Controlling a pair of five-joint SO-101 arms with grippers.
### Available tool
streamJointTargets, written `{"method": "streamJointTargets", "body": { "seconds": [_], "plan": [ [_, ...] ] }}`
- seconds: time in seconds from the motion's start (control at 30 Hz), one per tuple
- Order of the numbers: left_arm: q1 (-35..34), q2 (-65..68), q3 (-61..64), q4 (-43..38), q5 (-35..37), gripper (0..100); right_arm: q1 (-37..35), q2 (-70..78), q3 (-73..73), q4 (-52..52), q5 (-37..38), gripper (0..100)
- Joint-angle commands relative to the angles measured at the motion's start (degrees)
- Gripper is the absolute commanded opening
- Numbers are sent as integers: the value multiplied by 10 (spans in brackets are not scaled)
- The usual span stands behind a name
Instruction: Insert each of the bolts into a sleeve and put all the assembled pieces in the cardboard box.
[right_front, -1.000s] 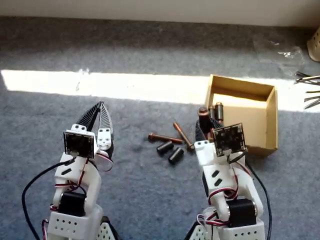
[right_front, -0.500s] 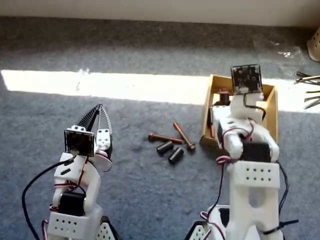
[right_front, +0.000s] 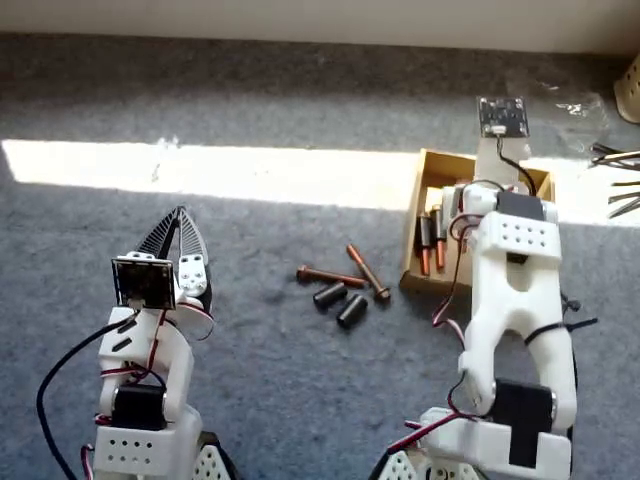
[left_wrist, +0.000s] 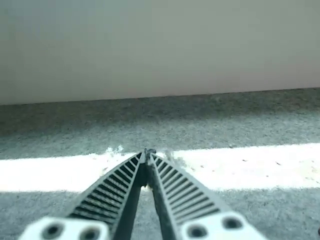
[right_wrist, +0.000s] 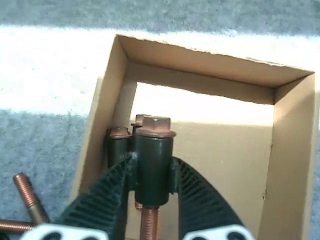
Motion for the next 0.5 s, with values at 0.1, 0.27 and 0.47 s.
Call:
{"method": "streamJointTargets", "body": {
  "seconds": [0.1,0.27,0.47],
  "plan": [
    [-6,-6,13,0,-2,17,11,89,-98,0,38,5],
    [-6,-6,13,0,-2,17,11,149,-121,0,38,9],
    [-6,-6,13,0,-2,17,26,209,-144,-2,35,9]
  ]
}}
